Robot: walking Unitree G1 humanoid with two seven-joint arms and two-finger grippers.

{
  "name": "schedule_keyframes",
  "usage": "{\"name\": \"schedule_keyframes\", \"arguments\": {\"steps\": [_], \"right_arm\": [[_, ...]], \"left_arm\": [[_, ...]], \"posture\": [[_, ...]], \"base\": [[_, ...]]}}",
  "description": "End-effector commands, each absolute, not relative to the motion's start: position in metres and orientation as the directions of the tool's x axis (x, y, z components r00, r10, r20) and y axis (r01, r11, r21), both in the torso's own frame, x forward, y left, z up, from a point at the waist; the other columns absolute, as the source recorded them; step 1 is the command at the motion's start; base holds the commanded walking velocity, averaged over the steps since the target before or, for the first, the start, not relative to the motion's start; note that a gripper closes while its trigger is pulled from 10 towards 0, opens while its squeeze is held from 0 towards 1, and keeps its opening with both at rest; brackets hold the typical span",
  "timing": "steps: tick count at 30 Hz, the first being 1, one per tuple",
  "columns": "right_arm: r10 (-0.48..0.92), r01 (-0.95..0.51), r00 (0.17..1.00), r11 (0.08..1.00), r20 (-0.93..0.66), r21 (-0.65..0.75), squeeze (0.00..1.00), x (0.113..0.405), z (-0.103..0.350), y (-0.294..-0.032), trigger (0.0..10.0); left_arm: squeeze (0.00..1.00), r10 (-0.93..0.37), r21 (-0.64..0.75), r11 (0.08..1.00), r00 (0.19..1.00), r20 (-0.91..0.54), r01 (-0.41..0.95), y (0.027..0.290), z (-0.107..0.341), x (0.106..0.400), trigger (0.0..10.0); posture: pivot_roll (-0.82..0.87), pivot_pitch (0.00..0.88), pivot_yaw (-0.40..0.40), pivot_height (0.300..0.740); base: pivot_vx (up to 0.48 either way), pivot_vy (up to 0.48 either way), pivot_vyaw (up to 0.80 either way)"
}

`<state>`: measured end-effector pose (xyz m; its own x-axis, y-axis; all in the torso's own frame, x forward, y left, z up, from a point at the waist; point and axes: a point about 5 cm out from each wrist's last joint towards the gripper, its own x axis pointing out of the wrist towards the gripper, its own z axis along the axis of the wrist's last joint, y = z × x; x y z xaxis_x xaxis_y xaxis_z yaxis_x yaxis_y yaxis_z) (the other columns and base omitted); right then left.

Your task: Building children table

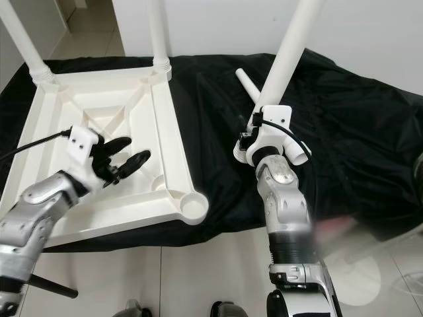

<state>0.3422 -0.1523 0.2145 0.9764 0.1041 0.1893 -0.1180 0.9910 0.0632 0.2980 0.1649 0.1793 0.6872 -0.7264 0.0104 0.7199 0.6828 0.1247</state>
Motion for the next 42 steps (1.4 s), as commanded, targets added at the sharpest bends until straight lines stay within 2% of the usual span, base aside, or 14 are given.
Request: {"name": "schedule_keyframes", "arguments": {"steps": [1,4,10,14,30,34,38,39,42], "right_arm": [[0.112,-0.126,0.974,0.99,0.196,0.061,0.0,0.341,0.215,-0.151,10.0],[0.117,-0.13,0.974,0.99,0.194,0.056,0.0,0.342,0.214,-0.15,10.0],[0.119,-0.132,0.974,0.99,0.193,0.054,0.0,0.342,0.214,-0.15,10.0],[0.125,-0.137,0.974,0.989,0.19,0.049,0.0,0.342,0.214,-0.148,10.0],[0.14,-0.15,0.972,0.988,0.189,0.04,0.0,0.345,0.214,-0.145,10.0],[0.141,-0.151,0.971,0.988,0.192,0.039,0.0,0.345,0.215,-0.145,10.0],[0.137,-0.147,0.972,0.988,0.192,0.039,0.0,0.346,0.215,-0.145,10.0],[0.134,-0.145,0.972,0.989,0.192,0.04,0.0,0.346,0.215,-0.146,10.0],[0.133,-0.143,0.972,0.989,0.192,0.041,0.0,0.346,0.215,-0.145,10.0]], "left_arm": [[0.0,-0.841,0.122,0.525,0.536,-0.08,0.842,0.157,0.168,0.284,10.0],[0.0,-0.856,0.128,0.479,0.495,-0.152,0.868,0.155,0.158,0.278,10.0],[0.0,-0.871,0.127,0.439,0.456,-0.183,0.889,0.155,0.153,0.274,10.0],[0.0,-0.87,0.121,0.398,0.416,-0.264,0.909,0.154,0.14,0.268,10.0],[0.0,-0.81,0.219,0.374,0.432,-0.396,0.901,0.153,0.125,0.271,10.0],[0.0,-0.807,0.272,0.388,0.467,-0.361,0.881,0.139,0.126,0.276,10.0],[0.0,-0.804,0.267,0.407,0.482,-0.35,0.873,0.13,0.125,0.28,10.0],[0.0,-0.803,0.296,0.414,0.498,-0.326,0.861,0.118,0.124,0.283,10.0],[0.0,-0.806,0.309,0.42,0.507,-0.305,0.853,0.109,0.125,0.284,10.0]], "posture": [[-0.04,0.105,0.001,0.74],[-0.04,0.1,0.001,0.74],[-0.04,0.097,0.001,0.74],[-0.04,0.093,-0.001,0.74],[-0.04,0.078,-0.001,0.74],[-0.04,0.082,-0.001,0.74],[-0.04,0.088,0.0,0.74],[-0.04,0.089,-0.002,0.74],[-0.04,0.09,-0.001,0.74]], "base": [[0.0,0.0,0.0],[0.0,0.0,0.0],[0.0,0.0,0.0],[0.0,0.0,0.0],[0.0,0.0,0.0],[0.0,0.0,0.0],[0.0,0.0,0.0],[0.0,0.0,0.0],[0.0,0.0,0.0]]}}
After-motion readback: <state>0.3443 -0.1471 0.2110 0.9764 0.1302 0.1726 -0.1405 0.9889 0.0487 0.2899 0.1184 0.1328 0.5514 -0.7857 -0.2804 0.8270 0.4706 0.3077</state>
